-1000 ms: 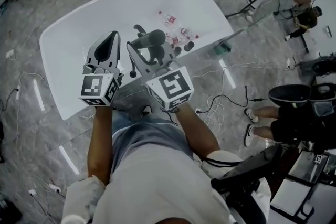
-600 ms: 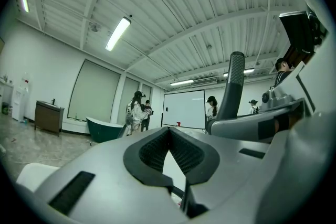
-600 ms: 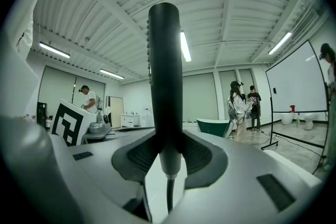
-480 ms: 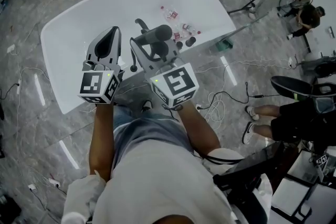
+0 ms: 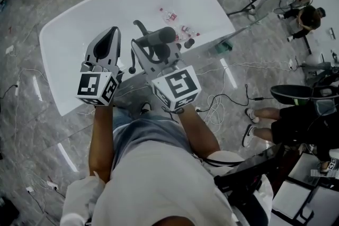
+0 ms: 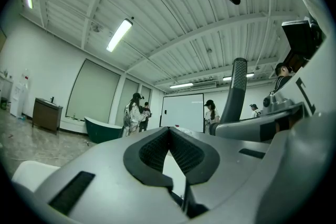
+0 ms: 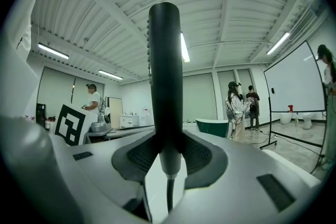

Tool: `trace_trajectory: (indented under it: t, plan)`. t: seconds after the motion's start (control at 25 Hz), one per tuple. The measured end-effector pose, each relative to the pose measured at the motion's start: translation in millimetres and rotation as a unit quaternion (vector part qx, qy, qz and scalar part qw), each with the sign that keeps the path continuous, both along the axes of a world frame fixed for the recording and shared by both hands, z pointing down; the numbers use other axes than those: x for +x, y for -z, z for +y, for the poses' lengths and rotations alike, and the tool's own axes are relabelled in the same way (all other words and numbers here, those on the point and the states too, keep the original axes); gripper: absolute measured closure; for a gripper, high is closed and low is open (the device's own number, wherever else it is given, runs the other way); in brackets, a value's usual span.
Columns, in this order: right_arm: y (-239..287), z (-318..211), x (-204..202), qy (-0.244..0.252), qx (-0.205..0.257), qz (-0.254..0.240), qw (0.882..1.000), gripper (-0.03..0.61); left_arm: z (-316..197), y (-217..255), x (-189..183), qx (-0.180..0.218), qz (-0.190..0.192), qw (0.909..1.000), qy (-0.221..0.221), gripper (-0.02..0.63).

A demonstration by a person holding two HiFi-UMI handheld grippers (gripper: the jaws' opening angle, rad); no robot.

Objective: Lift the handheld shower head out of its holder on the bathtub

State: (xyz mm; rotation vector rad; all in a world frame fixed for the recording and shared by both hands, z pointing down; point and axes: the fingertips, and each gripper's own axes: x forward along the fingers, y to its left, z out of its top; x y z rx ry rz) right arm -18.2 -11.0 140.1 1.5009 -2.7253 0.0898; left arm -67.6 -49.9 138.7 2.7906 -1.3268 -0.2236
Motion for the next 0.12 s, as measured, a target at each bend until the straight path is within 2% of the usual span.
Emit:
trace_trajectory:
  t: [0.12]
  plan:
    - [-1.6, -4.0, 3.7, -0.002, -0.001, 0.000, 1.000, 0.441, -5.0, -6.0, 5.1, -0.009, -0.011, 0.9999, -0.003, 0.597]
